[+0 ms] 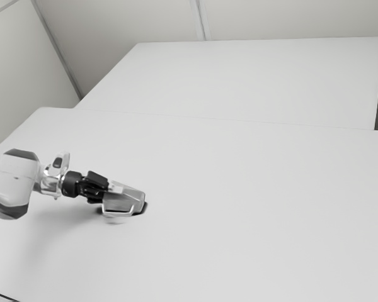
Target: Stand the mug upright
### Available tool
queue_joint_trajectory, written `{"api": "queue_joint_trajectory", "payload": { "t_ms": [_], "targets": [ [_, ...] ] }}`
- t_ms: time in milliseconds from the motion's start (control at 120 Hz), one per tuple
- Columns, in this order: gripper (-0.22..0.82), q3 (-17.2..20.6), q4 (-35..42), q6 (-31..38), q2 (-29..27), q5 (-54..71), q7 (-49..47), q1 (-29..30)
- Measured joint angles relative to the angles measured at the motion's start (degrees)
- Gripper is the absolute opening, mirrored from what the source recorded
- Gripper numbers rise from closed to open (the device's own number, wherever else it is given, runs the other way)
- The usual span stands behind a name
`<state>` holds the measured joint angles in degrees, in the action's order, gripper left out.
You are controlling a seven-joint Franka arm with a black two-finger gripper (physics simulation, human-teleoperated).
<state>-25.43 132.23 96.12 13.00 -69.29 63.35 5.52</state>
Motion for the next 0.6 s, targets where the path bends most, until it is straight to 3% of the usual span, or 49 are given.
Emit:
{"api": "queue_joint_trajectory", "payload": {
  "t_ms": [217,442,600],
  "targets": [
    [-0.12,0.9,0.4,0.3,0.0,-1.1,-0.4,0.0],
    [-0.16,2.9,-0.3,1.1,-1.3,-2.0,-0.8,0.0],
    [-0.17,6.6,-6.2,6.1,-5.5,4.8,-1.2,-0.2]
  ]
}}
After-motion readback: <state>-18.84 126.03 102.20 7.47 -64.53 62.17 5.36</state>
